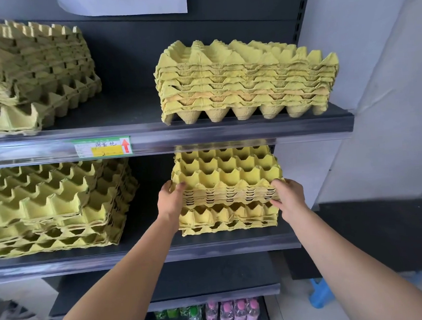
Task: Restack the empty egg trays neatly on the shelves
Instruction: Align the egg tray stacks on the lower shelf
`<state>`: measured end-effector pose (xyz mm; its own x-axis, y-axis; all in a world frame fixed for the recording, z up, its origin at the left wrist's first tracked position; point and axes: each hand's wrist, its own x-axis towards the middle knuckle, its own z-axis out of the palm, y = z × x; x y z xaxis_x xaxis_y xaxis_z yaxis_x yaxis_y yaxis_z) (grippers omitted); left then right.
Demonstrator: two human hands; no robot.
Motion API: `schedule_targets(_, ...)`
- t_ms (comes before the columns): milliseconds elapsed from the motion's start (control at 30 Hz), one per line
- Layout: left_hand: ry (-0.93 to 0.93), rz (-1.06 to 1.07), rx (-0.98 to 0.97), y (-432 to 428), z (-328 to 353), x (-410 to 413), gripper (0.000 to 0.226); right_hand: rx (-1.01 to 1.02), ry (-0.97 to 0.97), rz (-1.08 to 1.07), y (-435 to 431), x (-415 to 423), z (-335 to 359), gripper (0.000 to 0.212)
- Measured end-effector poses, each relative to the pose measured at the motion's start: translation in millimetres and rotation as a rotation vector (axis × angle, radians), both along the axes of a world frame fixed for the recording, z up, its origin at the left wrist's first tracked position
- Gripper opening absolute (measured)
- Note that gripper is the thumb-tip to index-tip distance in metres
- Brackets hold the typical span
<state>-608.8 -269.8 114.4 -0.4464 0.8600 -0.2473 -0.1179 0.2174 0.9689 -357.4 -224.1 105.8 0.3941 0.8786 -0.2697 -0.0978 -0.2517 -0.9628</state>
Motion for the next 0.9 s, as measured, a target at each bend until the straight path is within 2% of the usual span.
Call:
schedule_targets(167, 0.039, -0.091, -0.057, -1.2, -9.8, -5.5, 0.063, 0.003, -0.016, -0.005, -3.1, -8.9, -1.9, 0.009)
schedule_targets(300, 0.140, -0.134, -0.082, -0.5, -11.7, -4.2, 0.063, -0.022, -0.041, 0.014, -4.9, -8.8, -4.6, 0.033)
schedule_targets(533, 0.109, -0.157, -0.075, -3.1, -16.8, -13.4, 0.067, -0.091, 0.003, -0.066, -24.6, -35.0, -16.8, 0.083)
schedule_targets(633, 0.115, -0.179, -0.082, -3.8, -17.5, -17.9, 0.069, -0.142, 0.151, -0.128, -38.5, -63.9, -20.2, 0.075)
schedule_targets(733, 0.150, -0.201, -0.067, -5.7, -17.4, -18.8, 0.069, -0.233, 0.228, 0.001, -51.6, -98.0, -17.4, 0.067)
schedule_targets(800, 0.280, -0.208, -0.035, -9.6, -17.4, -20.3, 0.069, -0.280, 0.263, 0.119, -57.5, -120.8, -12.8, 0.068)
schedule_targets(900, 0.653, -0.237, 0.066, -15.6, -19.9, -26.4, 0.067, -0.288, 0.361, 0.125, -55.9, -148.3, -2.0, 0.073)
